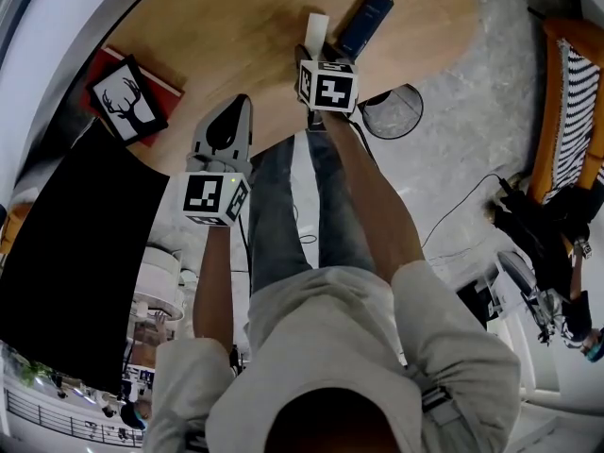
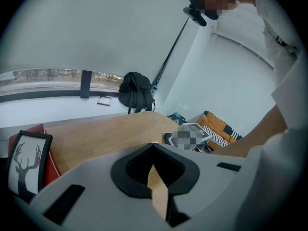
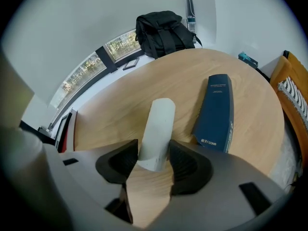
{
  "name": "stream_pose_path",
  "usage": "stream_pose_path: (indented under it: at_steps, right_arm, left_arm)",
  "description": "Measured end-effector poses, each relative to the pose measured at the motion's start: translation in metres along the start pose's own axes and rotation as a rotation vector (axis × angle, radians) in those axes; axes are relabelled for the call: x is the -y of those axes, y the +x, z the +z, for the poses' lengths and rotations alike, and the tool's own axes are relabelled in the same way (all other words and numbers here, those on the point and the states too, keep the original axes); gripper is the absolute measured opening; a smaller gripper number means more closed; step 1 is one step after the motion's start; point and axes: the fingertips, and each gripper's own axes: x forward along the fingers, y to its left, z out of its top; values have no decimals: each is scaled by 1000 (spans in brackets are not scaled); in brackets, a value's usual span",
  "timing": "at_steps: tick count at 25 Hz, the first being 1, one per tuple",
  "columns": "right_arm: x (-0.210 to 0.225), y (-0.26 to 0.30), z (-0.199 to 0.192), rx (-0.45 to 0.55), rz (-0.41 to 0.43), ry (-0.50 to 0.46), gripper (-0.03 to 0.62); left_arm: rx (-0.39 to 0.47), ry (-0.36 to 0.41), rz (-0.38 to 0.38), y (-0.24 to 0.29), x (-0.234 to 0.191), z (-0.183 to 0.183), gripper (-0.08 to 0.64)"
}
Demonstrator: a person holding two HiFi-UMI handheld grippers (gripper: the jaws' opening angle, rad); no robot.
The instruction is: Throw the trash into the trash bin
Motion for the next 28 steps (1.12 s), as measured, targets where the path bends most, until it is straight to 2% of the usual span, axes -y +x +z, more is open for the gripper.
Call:
stream_pose_path:
  at_steps: [4, 13, 17, 22, 28]
  right_arm:
    - [-5, -3, 2, 20, 27, -2, 199]
    - [-19, -35, 15, 142, 116, 3, 167]
    - [-6, -37, 8, 142, 108, 4, 145]
    - [-5, -50, 14, 189, 139, 4, 124]
    - [10, -78, 18, 256, 136, 28, 123]
  left_arm:
    - [-2, 6, -6, 2, 2, 0, 17]
    - [-11, 39, -31, 7, 15, -2, 17]
    - [-10, 61, -58, 11, 32, -1, 17]
    - [-15, 74, -66, 12, 41, -3, 17]
    - [-22, 98, -89, 13, 59, -5, 17]
